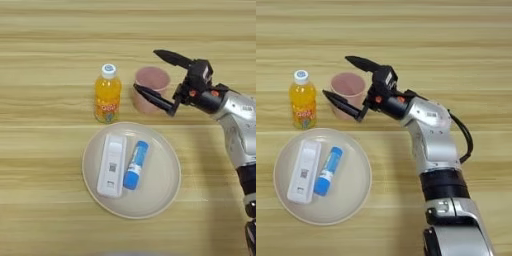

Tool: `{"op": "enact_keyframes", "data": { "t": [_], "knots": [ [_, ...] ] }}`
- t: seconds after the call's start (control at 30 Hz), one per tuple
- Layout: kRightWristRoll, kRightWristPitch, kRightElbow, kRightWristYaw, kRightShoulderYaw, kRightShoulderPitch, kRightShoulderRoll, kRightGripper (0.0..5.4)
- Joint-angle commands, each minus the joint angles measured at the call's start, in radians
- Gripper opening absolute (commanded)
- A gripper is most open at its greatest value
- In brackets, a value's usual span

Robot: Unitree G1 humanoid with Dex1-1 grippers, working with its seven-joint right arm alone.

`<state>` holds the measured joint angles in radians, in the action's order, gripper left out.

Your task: Move the objects on the table

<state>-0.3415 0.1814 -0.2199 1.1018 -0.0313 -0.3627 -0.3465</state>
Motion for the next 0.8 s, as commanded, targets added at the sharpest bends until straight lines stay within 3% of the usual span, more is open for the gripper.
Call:
{"op": "enact_keyframes", "data": {
  "t": [0.03,0.4,0.8],
  "knots": [
    [-0.019,-0.035,0.116,0.007,-0.003,-0.008,-0.065,5.39],
    [0.01,-0.079,0.185,0.114,0.044,0.062,-0.149,5.39],
    [0.079,-0.069,0.134,0.224,0.102,0.008,-0.233,5.39]
  ]
}}
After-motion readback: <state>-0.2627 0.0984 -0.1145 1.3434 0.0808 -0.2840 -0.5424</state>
